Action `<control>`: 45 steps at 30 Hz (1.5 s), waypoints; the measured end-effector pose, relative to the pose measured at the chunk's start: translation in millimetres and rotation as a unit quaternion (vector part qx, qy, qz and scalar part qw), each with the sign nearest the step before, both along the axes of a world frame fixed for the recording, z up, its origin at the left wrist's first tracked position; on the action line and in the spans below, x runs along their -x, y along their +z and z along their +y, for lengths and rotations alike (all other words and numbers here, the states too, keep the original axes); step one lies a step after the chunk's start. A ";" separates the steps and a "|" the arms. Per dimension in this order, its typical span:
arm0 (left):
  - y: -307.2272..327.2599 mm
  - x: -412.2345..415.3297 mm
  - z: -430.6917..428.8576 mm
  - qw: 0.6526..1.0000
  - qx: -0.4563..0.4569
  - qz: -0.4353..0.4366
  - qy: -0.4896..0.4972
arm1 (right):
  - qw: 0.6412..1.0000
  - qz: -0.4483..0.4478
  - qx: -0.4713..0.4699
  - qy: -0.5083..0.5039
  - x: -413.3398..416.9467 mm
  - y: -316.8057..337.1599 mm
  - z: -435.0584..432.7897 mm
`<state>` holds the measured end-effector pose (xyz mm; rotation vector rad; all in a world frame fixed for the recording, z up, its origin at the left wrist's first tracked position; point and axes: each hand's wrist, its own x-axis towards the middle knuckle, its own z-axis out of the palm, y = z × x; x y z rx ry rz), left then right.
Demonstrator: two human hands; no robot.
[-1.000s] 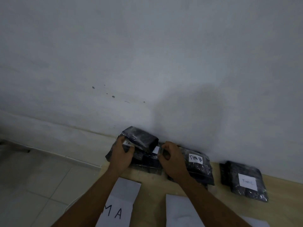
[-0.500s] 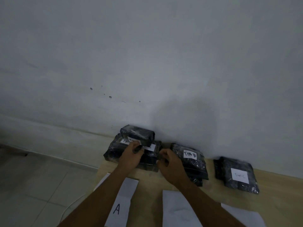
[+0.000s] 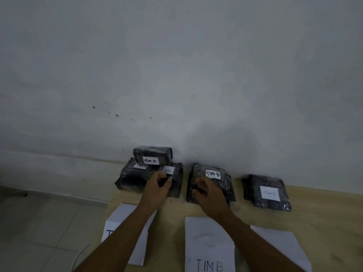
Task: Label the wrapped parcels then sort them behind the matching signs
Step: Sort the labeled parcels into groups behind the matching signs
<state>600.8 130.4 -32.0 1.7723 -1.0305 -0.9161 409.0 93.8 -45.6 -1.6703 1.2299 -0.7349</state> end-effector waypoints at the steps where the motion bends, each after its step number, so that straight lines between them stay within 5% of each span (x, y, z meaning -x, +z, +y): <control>1: -0.1 9.9 5.4 1.000 0.004 0.000 -0.012 | 1.000 -0.006 -0.008 -0.002 6.8 1.7 5.2; 9: -15.9 128.5 39.1 0.991 -0.014 0.005 -0.130 | 0.997 -0.025 -0.003 -0.078 114.3 -7.3 50.2; 20: -39.7 368.7 47.3 0.962 -0.068 0.018 -0.265 | 0.969 0.081 -0.037 -0.228 389.2 -33.8 89.6; 30: -46.8 543.2 37.6 0.933 -0.118 0.024 -0.340 | 0.868 0.143 -0.043 -0.473 577.1 -63.9 86.4; 34: -50.5 579.4 33.1 0.920 -0.133 -0.007 -0.368 | 0.833 0.117 -0.071 -0.537 622.6 -72.7 78.6; 45: -55.5 602.1 15.3 0.920 -0.135 -0.054 -0.365 | 0.850 0.077 -0.150 -0.499 648.5 -77.9 55.3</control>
